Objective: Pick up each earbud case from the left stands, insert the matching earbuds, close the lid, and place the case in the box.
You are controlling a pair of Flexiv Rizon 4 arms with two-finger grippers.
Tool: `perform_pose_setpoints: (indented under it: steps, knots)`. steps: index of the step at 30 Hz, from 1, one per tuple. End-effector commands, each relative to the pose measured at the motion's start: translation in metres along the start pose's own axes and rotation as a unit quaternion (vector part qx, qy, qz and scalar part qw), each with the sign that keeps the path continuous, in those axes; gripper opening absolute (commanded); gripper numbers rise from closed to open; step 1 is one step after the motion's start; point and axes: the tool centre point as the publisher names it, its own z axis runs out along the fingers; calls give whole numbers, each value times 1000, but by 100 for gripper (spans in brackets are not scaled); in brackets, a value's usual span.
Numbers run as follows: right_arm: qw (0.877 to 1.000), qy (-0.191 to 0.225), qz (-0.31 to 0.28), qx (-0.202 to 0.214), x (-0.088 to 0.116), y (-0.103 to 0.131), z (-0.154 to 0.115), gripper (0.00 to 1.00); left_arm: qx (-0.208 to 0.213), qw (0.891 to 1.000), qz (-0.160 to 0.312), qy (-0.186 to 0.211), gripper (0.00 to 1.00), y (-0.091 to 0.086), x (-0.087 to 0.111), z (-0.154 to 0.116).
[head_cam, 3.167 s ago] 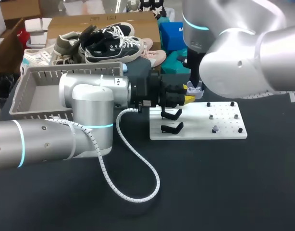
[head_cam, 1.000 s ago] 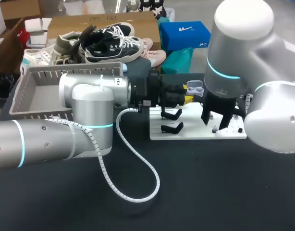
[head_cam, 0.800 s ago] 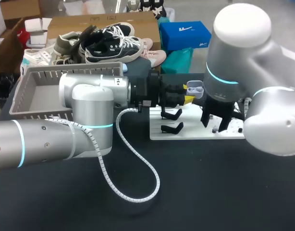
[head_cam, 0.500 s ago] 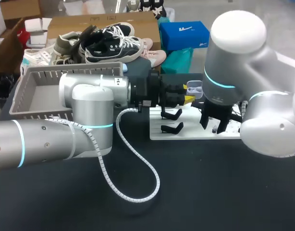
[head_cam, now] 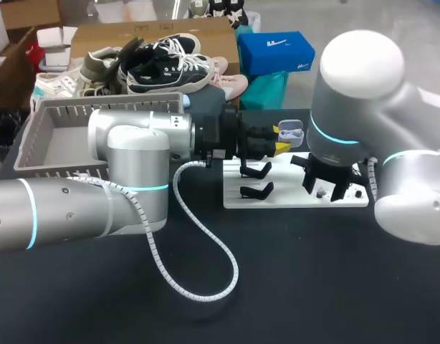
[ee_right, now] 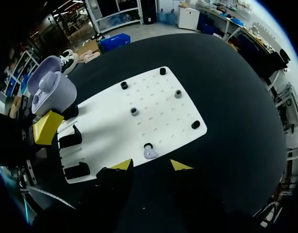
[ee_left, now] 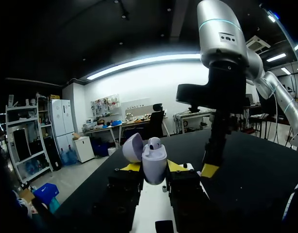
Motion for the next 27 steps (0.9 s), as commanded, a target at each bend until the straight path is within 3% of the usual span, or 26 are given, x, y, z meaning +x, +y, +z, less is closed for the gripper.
perform_pose_setpoints:
  steps: [1, 18, 27]
  knots:
    - [1000, -6, 4, -7, 1, -5, 3, 43, 0, 1000, 1, -1, 0, 0, 1, 0]
    - [1000, 17, 10, -22, -6, -1, 19, 37, 0, 1000, 1, -1, 0, 0, 1, 0]
    - [999, 26, 13, -23, -6, -1, 25, 26, 0, 1000, 1, -1, 0, 0, 1, 0]
